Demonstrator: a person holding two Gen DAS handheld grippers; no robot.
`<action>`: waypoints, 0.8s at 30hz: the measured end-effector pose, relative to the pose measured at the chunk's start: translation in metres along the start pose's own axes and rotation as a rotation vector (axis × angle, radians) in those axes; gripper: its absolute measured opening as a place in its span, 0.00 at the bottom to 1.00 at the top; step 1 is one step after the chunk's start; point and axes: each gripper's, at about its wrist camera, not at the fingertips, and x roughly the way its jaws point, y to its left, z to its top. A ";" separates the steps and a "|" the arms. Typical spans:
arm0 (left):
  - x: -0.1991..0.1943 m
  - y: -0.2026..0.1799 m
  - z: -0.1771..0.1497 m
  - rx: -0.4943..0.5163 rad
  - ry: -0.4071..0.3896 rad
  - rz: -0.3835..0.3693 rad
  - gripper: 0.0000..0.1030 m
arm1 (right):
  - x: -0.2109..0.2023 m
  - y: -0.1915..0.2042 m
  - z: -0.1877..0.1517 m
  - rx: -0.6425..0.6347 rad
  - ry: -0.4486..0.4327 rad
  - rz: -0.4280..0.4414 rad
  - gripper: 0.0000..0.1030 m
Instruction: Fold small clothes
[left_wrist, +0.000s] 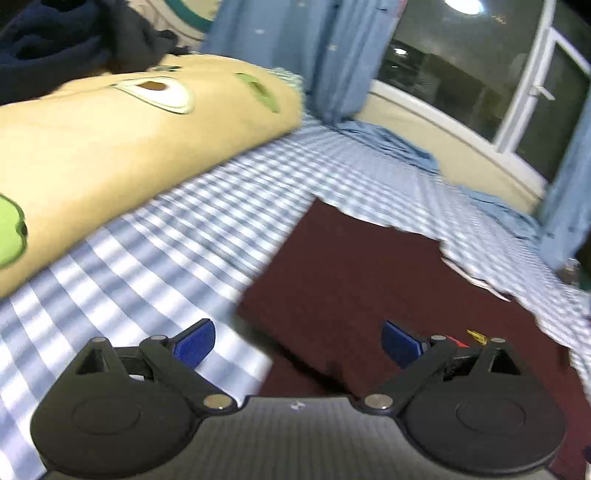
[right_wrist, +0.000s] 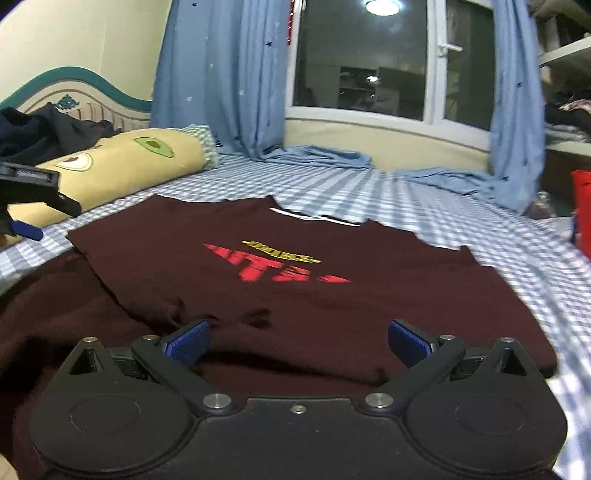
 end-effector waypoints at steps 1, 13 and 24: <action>0.008 0.005 0.005 0.000 0.002 0.013 0.93 | 0.006 0.004 0.004 0.000 0.010 0.010 1.00; 0.046 0.031 0.007 -0.052 0.053 -0.040 0.17 | -0.009 0.000 -0.017 -0.001 -0.014 -0.028 1.00; 0.012 0.042 -0.008 -0.047 0.017 -0.113 0.57 | -0.091 -0.045 -0.065 0.051 -0.109 -0.023 1.00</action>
